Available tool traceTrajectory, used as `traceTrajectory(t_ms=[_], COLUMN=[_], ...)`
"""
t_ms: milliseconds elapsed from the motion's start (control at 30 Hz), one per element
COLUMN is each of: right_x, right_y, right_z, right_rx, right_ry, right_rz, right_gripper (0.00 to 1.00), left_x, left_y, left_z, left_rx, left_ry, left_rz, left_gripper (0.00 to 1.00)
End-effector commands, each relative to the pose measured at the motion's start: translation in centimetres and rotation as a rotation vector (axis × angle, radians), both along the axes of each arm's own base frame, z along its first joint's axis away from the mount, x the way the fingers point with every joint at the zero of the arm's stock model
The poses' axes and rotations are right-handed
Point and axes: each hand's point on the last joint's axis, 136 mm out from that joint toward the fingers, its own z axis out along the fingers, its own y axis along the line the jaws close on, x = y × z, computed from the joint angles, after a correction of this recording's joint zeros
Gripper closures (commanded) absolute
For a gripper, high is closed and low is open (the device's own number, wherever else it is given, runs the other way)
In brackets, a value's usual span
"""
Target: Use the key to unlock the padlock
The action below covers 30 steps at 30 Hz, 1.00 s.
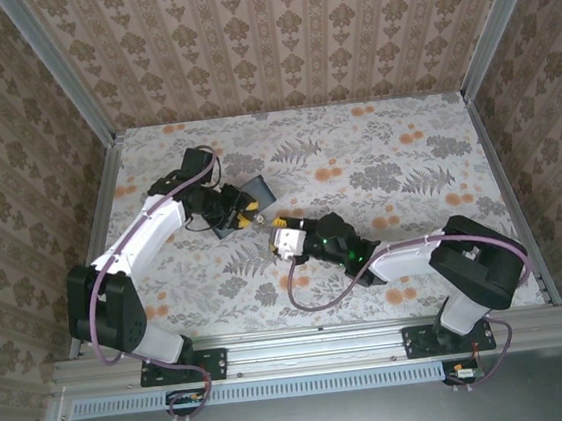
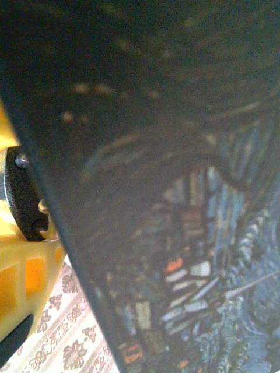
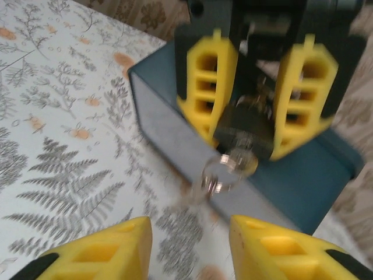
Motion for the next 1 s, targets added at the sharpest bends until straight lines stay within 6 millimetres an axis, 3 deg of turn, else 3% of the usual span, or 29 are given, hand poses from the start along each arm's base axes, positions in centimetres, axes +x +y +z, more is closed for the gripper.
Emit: traceTrajectory(t_ms=[0,167,633,967], right_x=[1.5,1.2,1.1,1.5], right_y=[0.5,1.3,2.5,3.2], right_z=[5.6,5.2,1.9,0.9], right_rx=[0.078,0.07,-0.037,-0.089], right_ry=[-0.239,-0.215,-0.15,-0.158], right_rz=[-0.056,-0.034,0.026,0.045], right_gripper=[0.64,0.65,0.66,0.66], left_x=[-0.5,-0.4,-0.3,-0.3], left_y=[-0.2,-0.5,0.2,0.1], left_z=[0.4,0.2,0.2,0.3], left_rx=[-0.006,-0.031,-0.039,-0.047], left_ry=[0.003,0.004,-0.004,-0.006], left_rz=[-0.033,-0.032,-0.017,-0.011], left_gripper=[0.94,0.94,0.94,0.94])
